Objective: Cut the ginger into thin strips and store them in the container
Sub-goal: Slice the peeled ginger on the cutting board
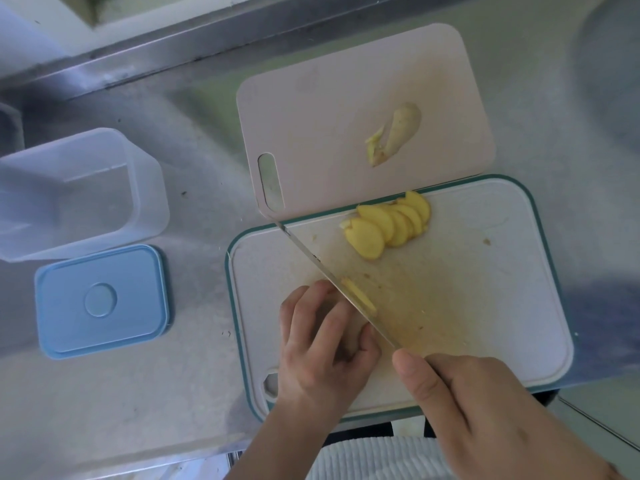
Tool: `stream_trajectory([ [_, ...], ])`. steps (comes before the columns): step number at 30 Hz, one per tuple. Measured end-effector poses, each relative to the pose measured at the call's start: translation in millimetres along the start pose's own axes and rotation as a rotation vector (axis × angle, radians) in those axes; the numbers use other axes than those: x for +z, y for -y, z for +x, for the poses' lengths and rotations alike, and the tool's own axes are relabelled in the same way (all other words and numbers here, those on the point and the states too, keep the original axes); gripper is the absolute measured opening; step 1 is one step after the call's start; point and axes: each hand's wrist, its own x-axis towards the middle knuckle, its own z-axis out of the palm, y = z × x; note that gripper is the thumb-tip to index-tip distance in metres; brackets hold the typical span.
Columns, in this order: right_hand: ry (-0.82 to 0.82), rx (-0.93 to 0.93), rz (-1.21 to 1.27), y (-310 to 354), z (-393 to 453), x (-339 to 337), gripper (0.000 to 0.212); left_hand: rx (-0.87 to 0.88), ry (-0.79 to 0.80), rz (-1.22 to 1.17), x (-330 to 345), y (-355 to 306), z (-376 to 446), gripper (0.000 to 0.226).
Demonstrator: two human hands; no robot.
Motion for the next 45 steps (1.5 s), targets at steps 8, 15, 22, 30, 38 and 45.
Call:
stream_trajectory([
  [8,0.039,0.002,-0.047,4,3,-2,0.065,-0.002,-0.011,-0.022,1,0,-1,0.046],
  [15,0.094,0.015,-0.055,7,7,5,0.08,-0.001,-0.014,-0.027,1,-2,1,0.018],
  [22,0.095,-0.011,-0.056,12,20,8,0.072,0.018,-0.011,-0.03,2,-2,4,0.007],
  [30,0.07,-0.068,-0.064,15,22,12,0.071,0.098,-0.034,-0.038,0,-5,8,0.006],
  [38,0.082,0.009,-0.119,-3,11,6,0.079,0.018,0.071,-0.006,0,-1,2,0.053],
  [45,0.043,-0.095,-0.131,19,36,18,0.068,0.114,-0.038,-0.05,-1,-3,10,0.012],
])
